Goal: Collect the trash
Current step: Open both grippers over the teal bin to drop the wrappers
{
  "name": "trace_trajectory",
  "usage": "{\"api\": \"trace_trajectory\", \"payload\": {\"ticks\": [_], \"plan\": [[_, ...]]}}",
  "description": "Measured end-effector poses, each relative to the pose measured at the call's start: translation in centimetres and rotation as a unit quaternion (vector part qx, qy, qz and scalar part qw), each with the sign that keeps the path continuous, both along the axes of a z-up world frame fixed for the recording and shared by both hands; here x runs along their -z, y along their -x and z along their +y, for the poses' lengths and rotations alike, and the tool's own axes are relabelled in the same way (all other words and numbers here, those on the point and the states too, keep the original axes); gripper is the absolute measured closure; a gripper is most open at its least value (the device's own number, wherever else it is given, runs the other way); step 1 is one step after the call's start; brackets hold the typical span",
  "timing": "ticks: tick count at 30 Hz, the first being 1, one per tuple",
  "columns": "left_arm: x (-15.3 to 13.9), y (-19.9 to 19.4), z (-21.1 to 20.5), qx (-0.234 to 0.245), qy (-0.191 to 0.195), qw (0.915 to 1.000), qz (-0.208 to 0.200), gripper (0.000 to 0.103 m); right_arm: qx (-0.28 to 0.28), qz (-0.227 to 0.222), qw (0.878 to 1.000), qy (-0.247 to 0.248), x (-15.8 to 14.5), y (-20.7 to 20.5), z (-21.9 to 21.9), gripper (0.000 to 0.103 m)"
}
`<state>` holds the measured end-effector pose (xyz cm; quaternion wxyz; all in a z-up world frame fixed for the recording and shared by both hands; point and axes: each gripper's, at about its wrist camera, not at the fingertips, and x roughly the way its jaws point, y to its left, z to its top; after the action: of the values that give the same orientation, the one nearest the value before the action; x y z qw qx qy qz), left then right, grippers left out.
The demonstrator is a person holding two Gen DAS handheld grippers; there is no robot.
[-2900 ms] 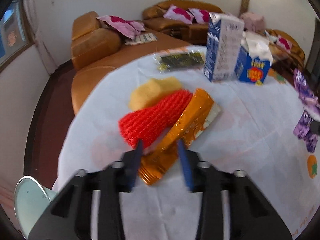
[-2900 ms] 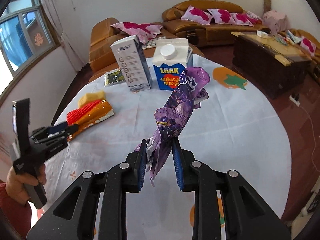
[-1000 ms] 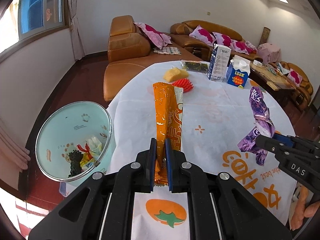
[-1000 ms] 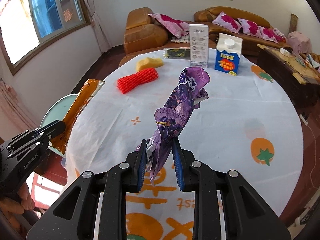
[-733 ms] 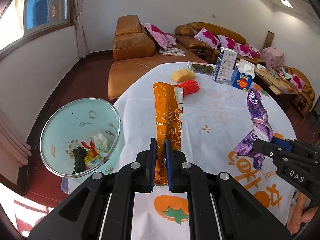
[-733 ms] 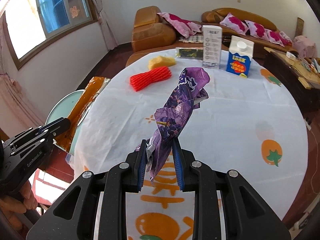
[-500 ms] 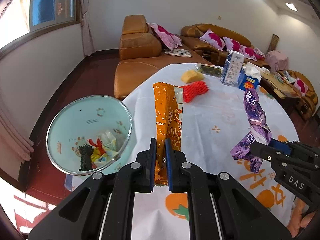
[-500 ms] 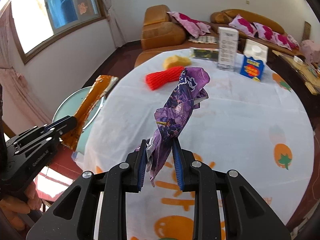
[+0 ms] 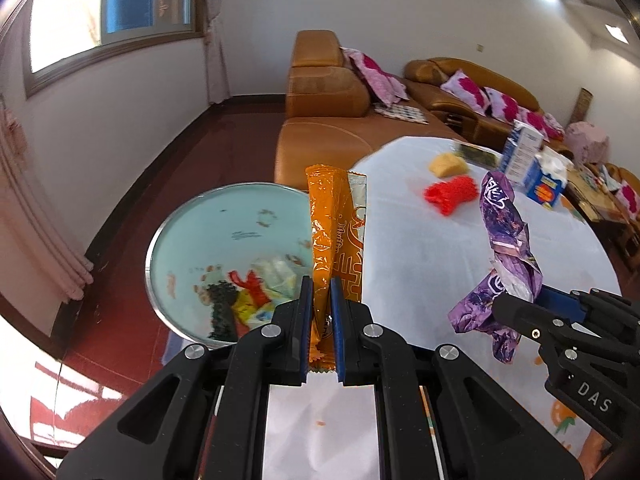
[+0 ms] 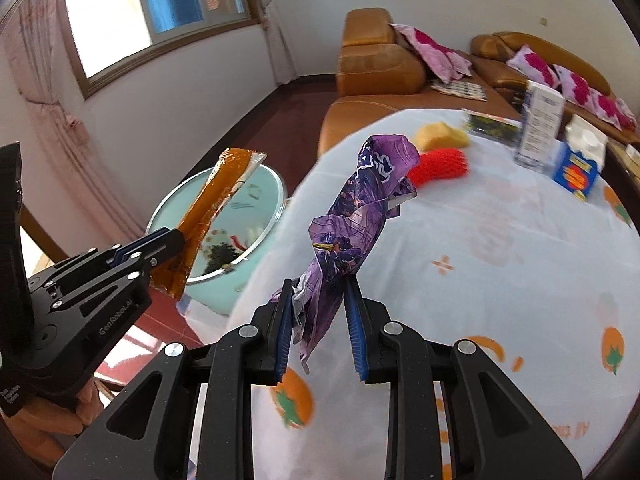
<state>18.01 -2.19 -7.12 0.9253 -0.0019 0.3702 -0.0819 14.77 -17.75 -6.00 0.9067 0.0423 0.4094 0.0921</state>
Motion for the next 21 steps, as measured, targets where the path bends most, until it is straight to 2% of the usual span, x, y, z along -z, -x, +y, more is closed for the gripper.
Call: {"api": "trace_trajectory", "payload": {"ticks": [13,21], "plan": [[0.7,-3.1,6.4,-0.076,0.003,0.9971,0.004,0.094,-0.038,0.003,0.999,0.018,0.5,-5.0,5.6,0.077],[1.9,-5.2,7.1,-0.087,-0.004,0.9960,0.020,0.094,-0.061,0.018,0.997,0.032,1.7,-8.2,8.1,0.077]]}}
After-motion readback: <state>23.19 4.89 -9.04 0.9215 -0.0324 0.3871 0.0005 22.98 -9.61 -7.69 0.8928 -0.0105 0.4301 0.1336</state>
